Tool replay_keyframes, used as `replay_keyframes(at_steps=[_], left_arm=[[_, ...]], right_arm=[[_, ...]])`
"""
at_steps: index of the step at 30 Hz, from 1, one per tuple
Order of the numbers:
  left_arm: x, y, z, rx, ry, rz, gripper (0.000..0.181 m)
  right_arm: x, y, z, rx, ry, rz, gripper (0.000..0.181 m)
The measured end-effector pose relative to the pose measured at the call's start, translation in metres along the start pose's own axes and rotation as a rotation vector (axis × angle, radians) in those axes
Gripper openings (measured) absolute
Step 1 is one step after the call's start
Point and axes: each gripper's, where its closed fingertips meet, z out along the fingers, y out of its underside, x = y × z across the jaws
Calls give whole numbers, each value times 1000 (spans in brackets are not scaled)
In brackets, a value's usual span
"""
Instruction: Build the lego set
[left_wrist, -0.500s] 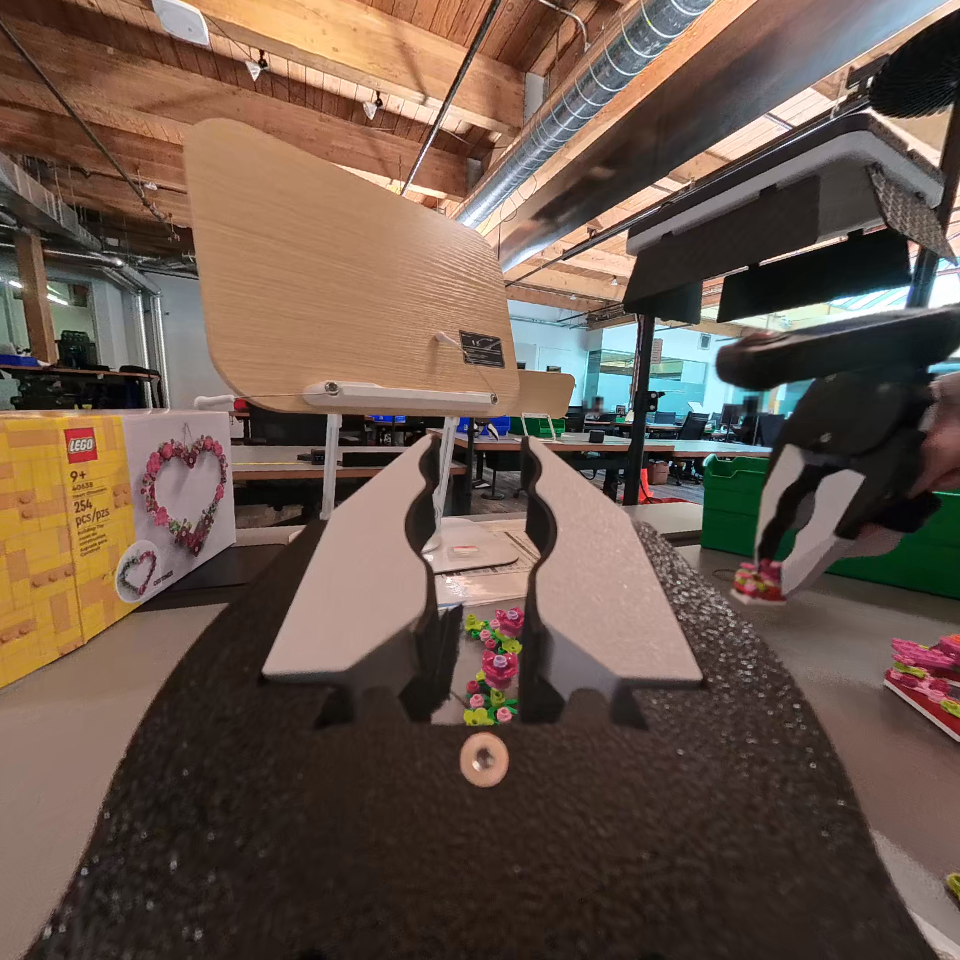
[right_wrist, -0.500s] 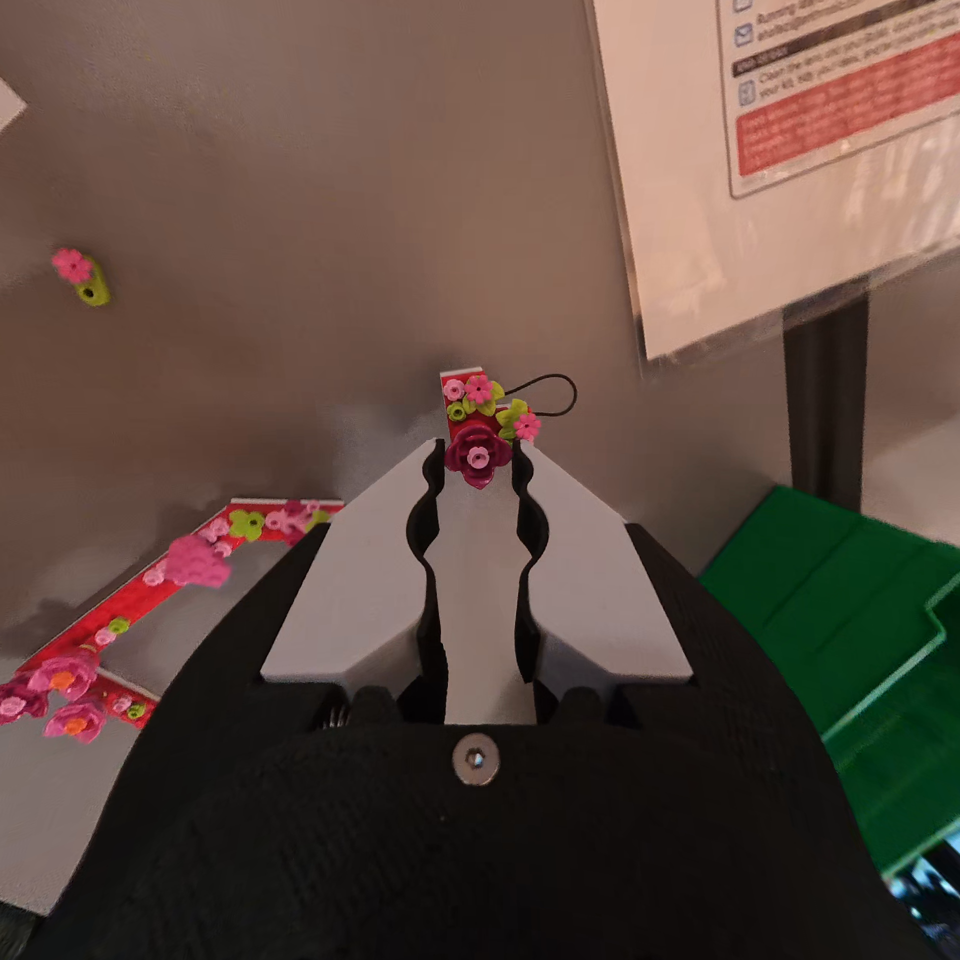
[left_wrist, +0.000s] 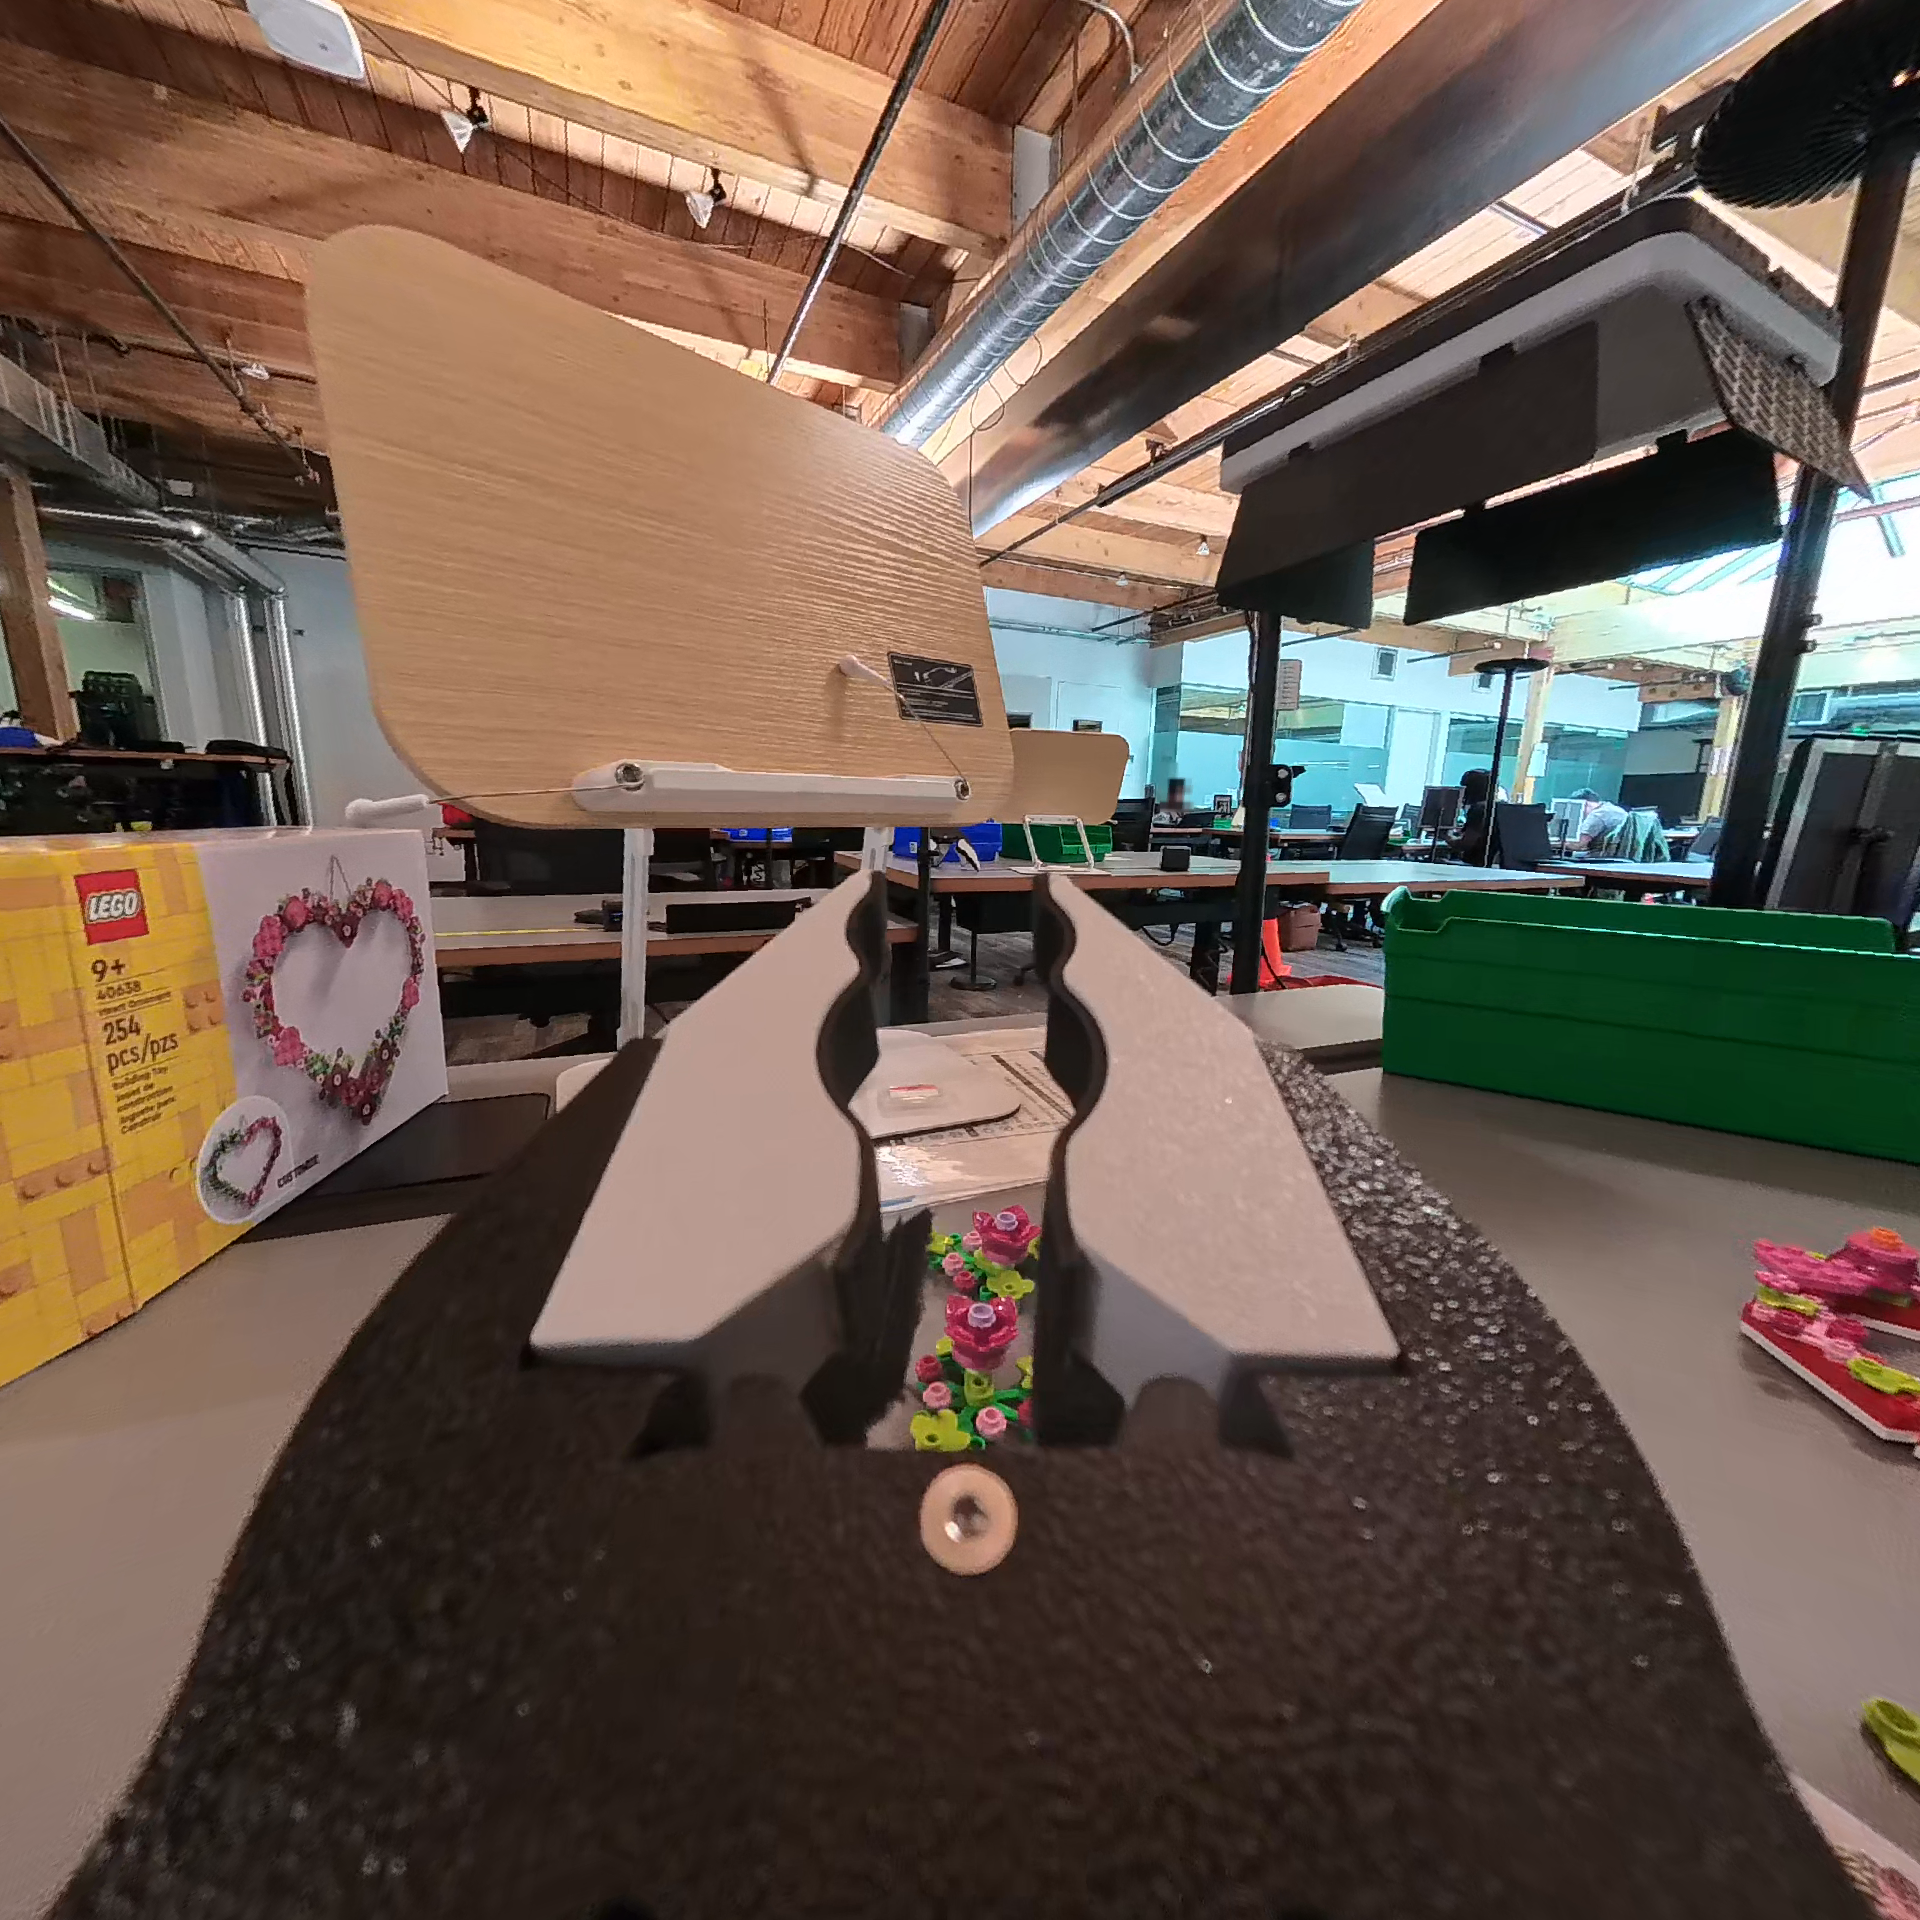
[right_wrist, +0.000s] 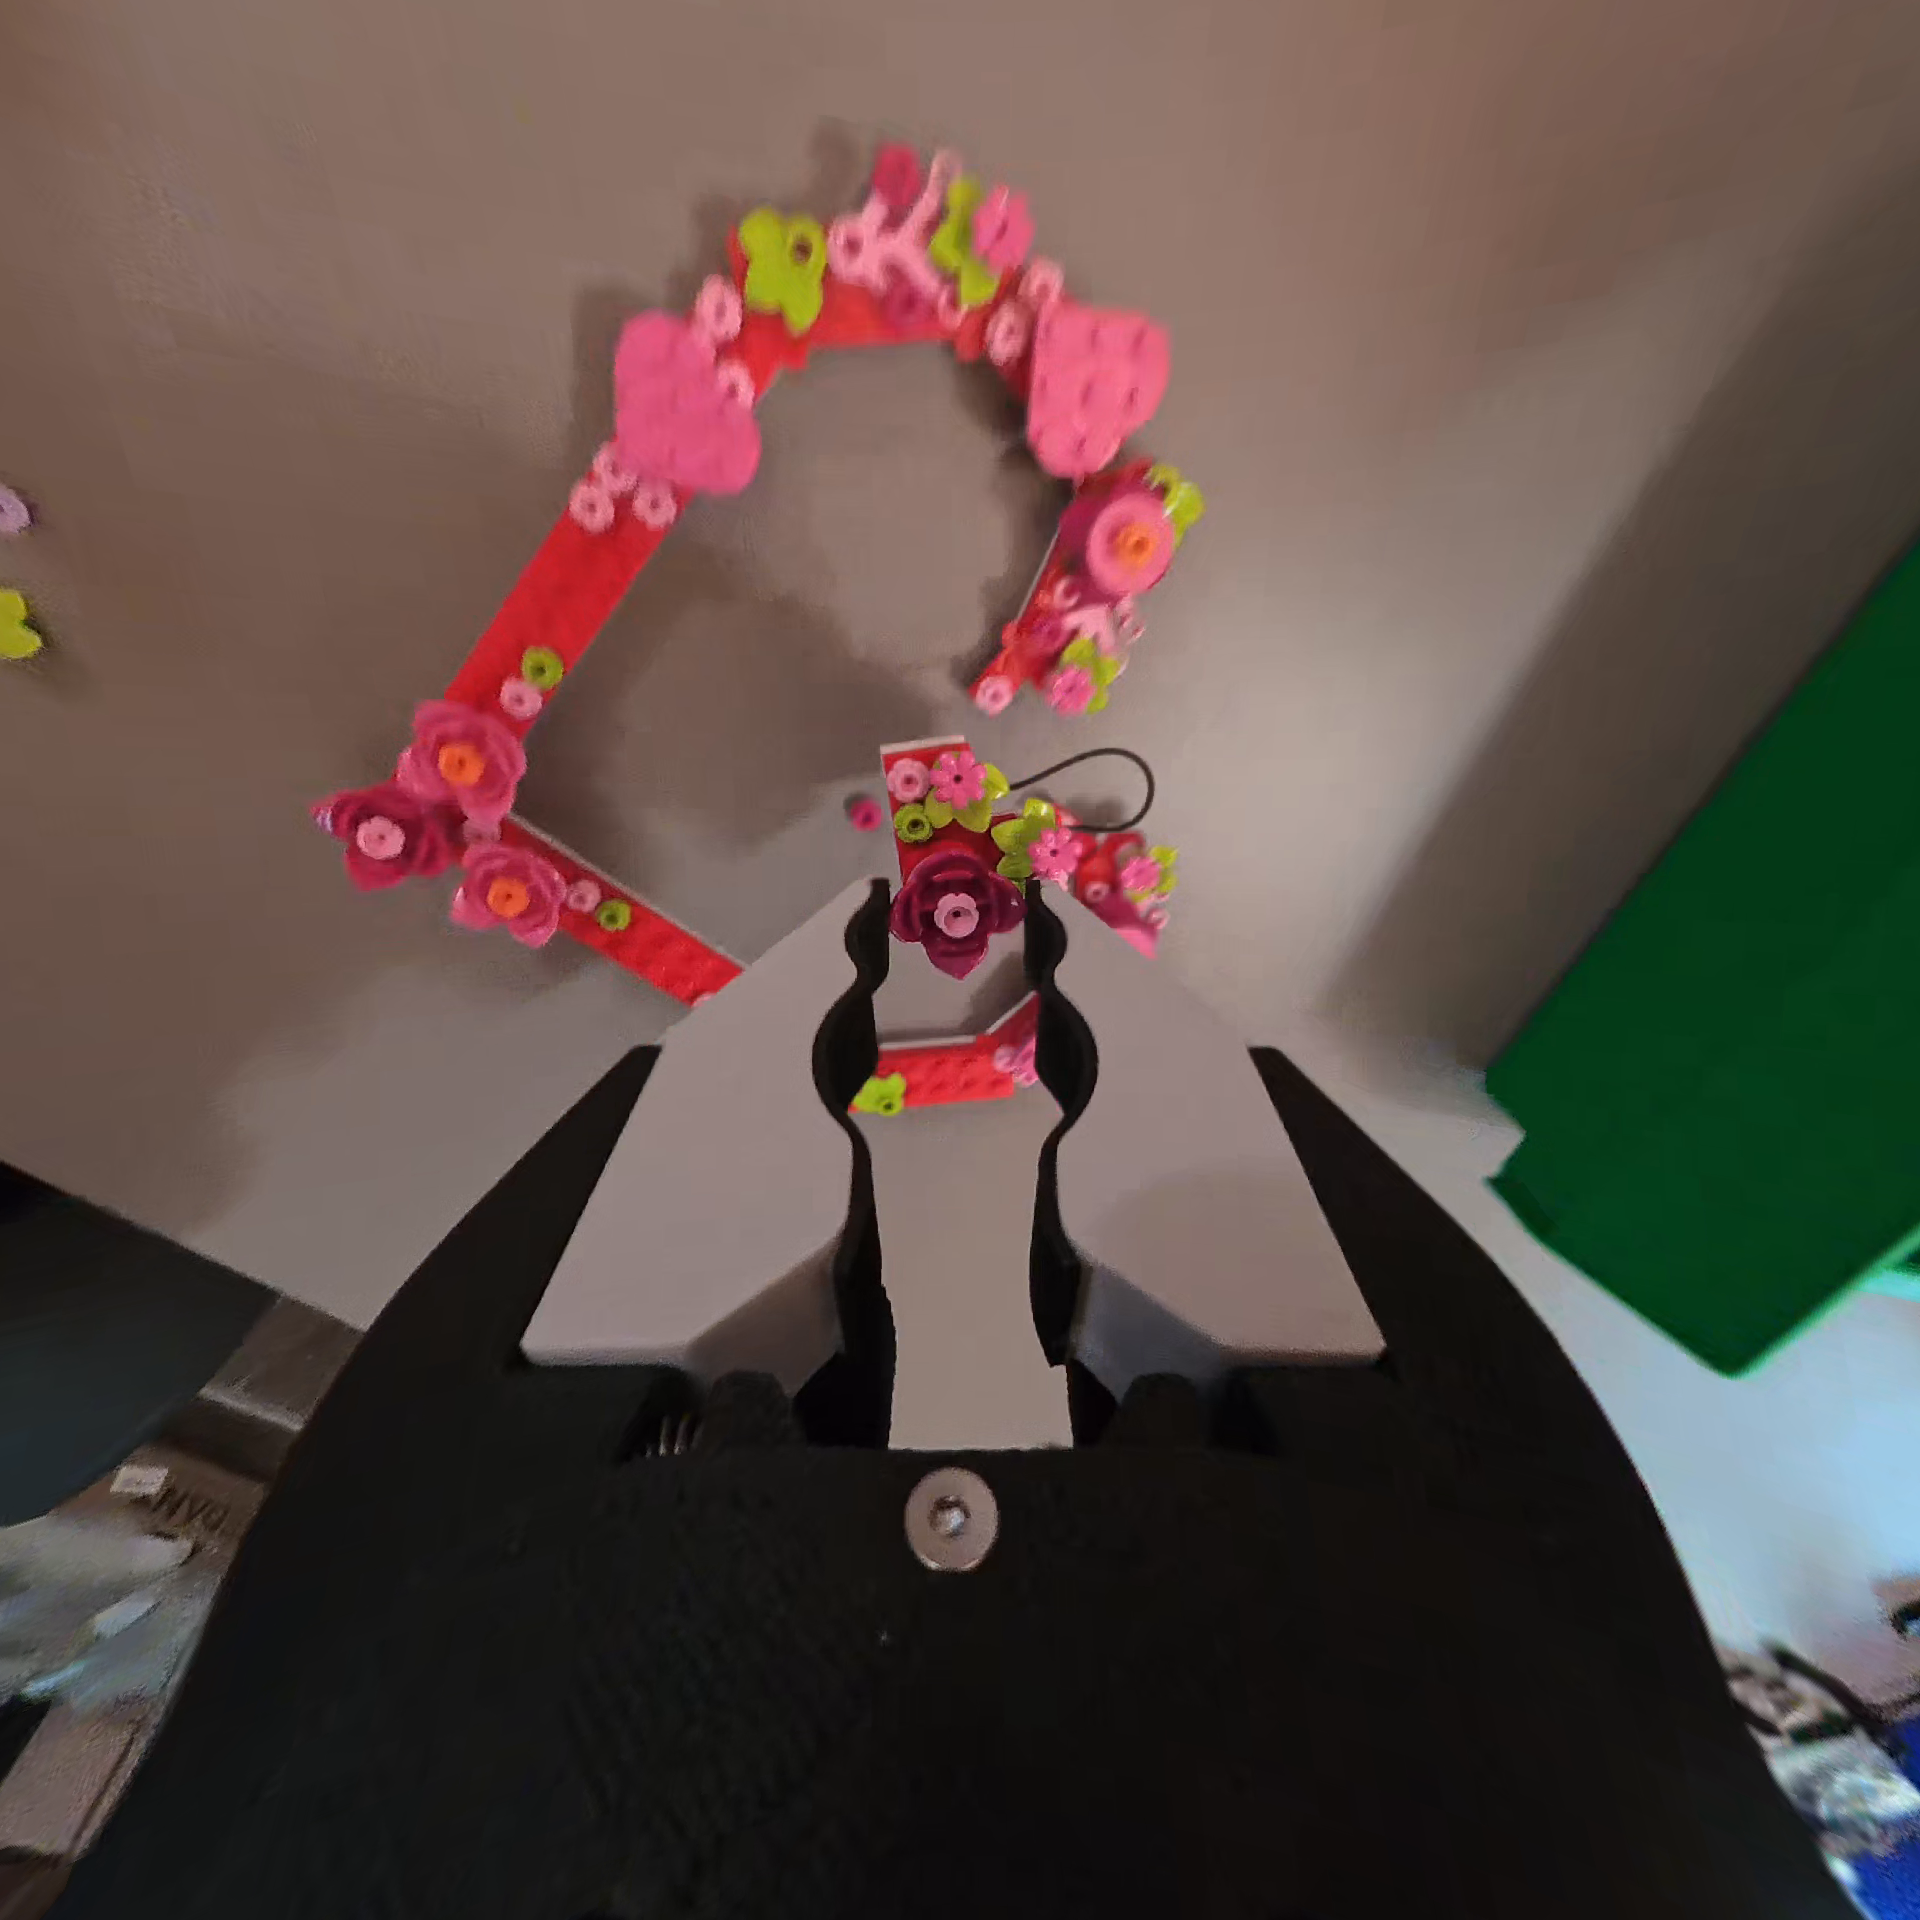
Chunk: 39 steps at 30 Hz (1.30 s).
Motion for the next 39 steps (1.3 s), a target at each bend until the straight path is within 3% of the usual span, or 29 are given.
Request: replay_keyframes(at_steps=[6, 13, 26, 32, 35, 39], left_arm=[[2, 1, 0, -5, 8, 0, 24], [3, 2, 0, -16, 22, -18, 24], [7, 4, 1, -25, 36, -11, 22], [7, 4, 1, -26, 39, -12, 22], [7, 5, 1, -27, 39, -10, 22], [7, 5, 1, -28, 39, -7, 21]], right_arm=[[-14, 14, 12, -5, -12, 74, 24], [-23, 24, 14, -88, -70, 315, 24], [-23, 39, 26, -148, 9, 306, 24], [-11, 47, 5, -103, 46, 352, 24], [6, 68, -9, -89, 68, 446, 24], [26, 125, -4, -178, 105, 585, 24]])
